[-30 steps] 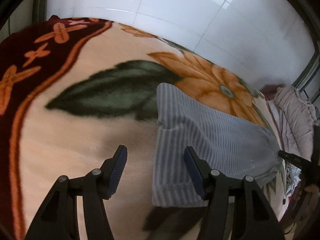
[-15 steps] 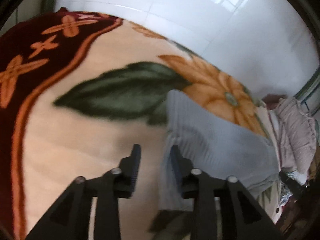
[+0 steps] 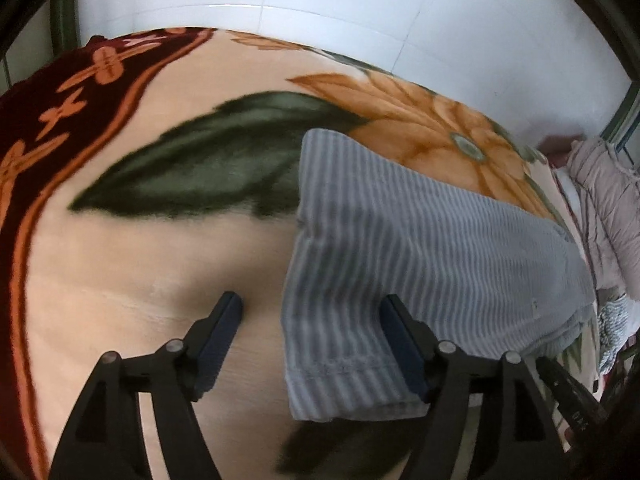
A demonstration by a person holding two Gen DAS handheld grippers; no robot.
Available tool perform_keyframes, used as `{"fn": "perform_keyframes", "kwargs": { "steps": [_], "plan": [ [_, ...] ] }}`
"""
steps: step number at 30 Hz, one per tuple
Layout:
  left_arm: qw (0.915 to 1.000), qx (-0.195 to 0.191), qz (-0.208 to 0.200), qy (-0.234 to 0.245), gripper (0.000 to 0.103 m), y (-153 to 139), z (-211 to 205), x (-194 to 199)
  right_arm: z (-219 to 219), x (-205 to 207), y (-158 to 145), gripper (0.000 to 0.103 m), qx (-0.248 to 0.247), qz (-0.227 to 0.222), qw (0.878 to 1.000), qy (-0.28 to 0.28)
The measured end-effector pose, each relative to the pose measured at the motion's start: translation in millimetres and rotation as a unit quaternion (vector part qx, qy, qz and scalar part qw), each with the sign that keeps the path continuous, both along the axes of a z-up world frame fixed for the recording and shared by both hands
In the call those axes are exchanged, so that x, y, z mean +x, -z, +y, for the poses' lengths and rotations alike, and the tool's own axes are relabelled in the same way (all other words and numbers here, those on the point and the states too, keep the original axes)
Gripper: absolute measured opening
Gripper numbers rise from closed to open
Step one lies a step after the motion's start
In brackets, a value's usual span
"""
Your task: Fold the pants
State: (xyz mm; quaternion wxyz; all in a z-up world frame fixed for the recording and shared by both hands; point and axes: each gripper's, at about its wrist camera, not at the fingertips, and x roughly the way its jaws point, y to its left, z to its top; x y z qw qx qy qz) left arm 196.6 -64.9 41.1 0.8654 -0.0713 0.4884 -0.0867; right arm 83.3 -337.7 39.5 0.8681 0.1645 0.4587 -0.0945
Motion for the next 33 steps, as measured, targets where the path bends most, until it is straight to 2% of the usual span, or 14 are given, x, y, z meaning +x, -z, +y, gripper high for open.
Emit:
{"fn": "perform_keyframes", "kwargs": {
  "steps": [5, 8, 9, 11, 14, 19, 26, 30, 33],
  "plan": [
    [1.0, 0.0, 0.002, 0.006, 0.075, -0.3, -6.1, 1.1, -0.9, 1.3, 1.9, 0.041, 0.003, 0.006, 1.0, 0.0],
    [1.0, -0.003, -0.002, 0.007, 0.068, -0.1, -8.6, 0.0, -7.0, 0.7, 8.6, 0.043, 0.029, 0.009, 0.999, 0.007],
    [0.9999, -0.014, -0.004, 0.008, 0.06, -0.8, -8.5, -0.9, -8.3, 0.4, 9.1, 0.043, 0.034, 0.009, 0.999, 0.008],
    [0.9994, -0.032, -0.005, 0.011, 0.056, -2.0, -9.5, -1.5, -9.7, 0.1, 8.9, 0.043, 0.04, 0.008, 0.999, 0.01],
    [0.9995, -0.028, -0.009, 0.011, 0.046, -2.5, -11.2, -1.2, -7.0, -0.9, 6.2, 0.043, 0.032, 0.005, 0.999, 0.008],
    [0.9984, -0.054, -0.012, -0.009, 0.02, -6.7, -2.0, -3.7, -3.0, -6.2, -0.5, 0.043, 0.02, 0.002, 1.0, 0.002],
    [0.998, -0.051, -0.039, -0.005, 0.014, -31.2, -9.9, -9.6, -4.1, -39.1, -25.0, 0.043, 0.014, -0.021, 1.0, -0.01],
    [0.9981, -0.008, -0.06, -0.007, 0.013, -51.7, -29.1, -17.2, -14.3, -53.0, -40.2, 0.043, 0.02, -0.042, 0.999, -0.001],
    [0.9965, 0.015, -0.082, 0.007, 0.013, -68.0, -49.7, -23.7, -21.3, -54.3, -42.9, 0.043, 0.037, -0.036, 0.999, -0.003]
  ]
}}
